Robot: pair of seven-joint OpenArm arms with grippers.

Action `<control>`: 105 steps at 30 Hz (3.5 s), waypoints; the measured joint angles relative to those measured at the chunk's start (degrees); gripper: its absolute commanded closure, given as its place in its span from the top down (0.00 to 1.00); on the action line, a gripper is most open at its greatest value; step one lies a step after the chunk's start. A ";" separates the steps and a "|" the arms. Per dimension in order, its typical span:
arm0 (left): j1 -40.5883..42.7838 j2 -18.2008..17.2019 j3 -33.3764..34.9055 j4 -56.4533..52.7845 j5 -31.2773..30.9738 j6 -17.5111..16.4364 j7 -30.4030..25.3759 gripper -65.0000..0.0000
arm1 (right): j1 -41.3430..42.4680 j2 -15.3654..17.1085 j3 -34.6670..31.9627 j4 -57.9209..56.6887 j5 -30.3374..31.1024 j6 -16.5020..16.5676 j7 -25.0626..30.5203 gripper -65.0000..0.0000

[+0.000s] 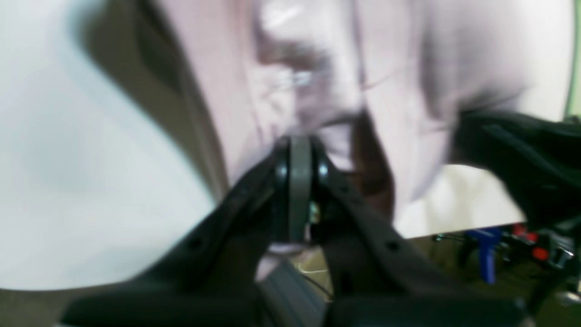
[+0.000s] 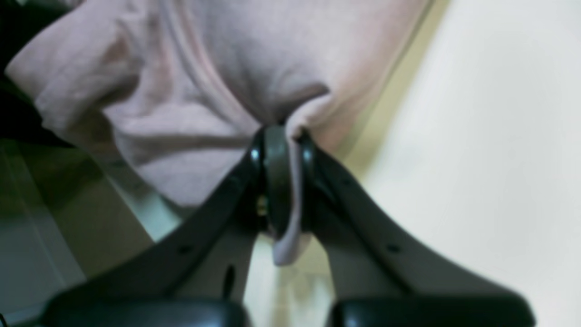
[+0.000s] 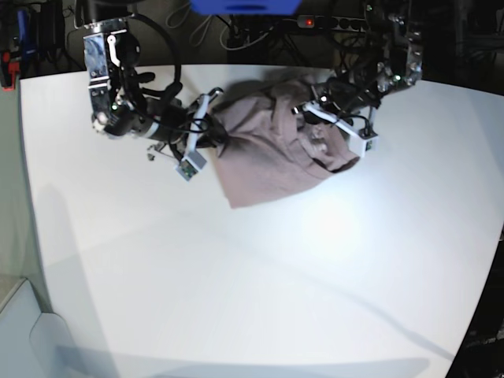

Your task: Layout the t-shirt on the table in an organized manner, then fold the t-shirt properly

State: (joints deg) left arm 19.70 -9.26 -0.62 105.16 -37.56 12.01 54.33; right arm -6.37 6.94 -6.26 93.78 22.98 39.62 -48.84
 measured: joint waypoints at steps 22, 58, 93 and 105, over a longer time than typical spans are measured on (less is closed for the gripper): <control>1.73 -5.31 -0.04 -5.44 -0.20 -1.36 -6.56 0.00 | 0.44 1.81 -0.17 2.60 0.42 0.00 -0.87 0.00; 2.36 -5.92 -0.48 6.45 2.14 -0.04 -4.87 0.01 | -2.58 4.04 12.55 7.69 0.22 0.00 -2.40 0.55; -3.34 -5.49 -8.02 -6.56 -12.04 -1.07 -4.83 0.65 | -2.73 4.33 12.59 7.56 0.20 0.00 -2.80 0.55; -4.85 -5.31 -6.97 -9.42 -12.61 -8.46 -3.13 0.65 | -2.73 4.35 12.59 7.56 0.00 0.00 -2.80 0.55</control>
State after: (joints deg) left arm 14.85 -14.57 -7.60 95.74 -50.17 3.55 51.20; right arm -9.10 11.29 6.33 101.34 22.98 39.62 -51.64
